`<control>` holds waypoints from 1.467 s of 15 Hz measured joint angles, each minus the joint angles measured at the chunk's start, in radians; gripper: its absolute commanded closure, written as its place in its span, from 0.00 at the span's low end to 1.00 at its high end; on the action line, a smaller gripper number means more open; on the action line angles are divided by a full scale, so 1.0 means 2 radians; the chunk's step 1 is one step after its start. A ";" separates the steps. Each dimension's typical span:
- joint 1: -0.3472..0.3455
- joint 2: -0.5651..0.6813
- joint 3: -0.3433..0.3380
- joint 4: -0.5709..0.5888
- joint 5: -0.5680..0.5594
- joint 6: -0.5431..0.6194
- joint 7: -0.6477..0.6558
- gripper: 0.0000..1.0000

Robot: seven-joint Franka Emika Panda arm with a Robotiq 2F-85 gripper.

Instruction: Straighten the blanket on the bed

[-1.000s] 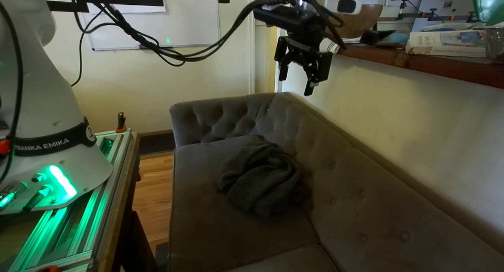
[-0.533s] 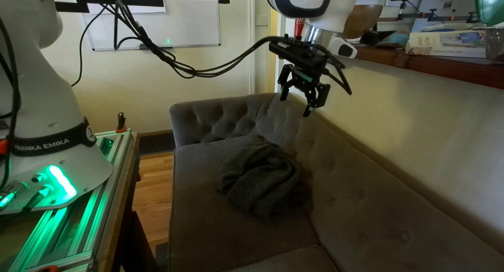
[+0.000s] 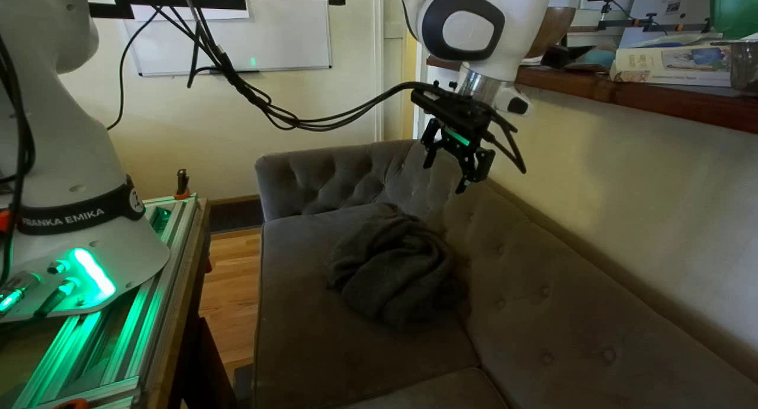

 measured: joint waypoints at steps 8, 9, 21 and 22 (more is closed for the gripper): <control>-0.009 0.176 0.043 0.094 0.004 0.108 0.070 0.00; -0.008 0.196 0.045 0.104 0.003 0.122 0.079 0.00; -0.003 0.261 0.046 0.156 -0.037 0.105 0.122 0.00; 0.000 0.275 0.044 0.168 -0.045 0.099 0.129 0.00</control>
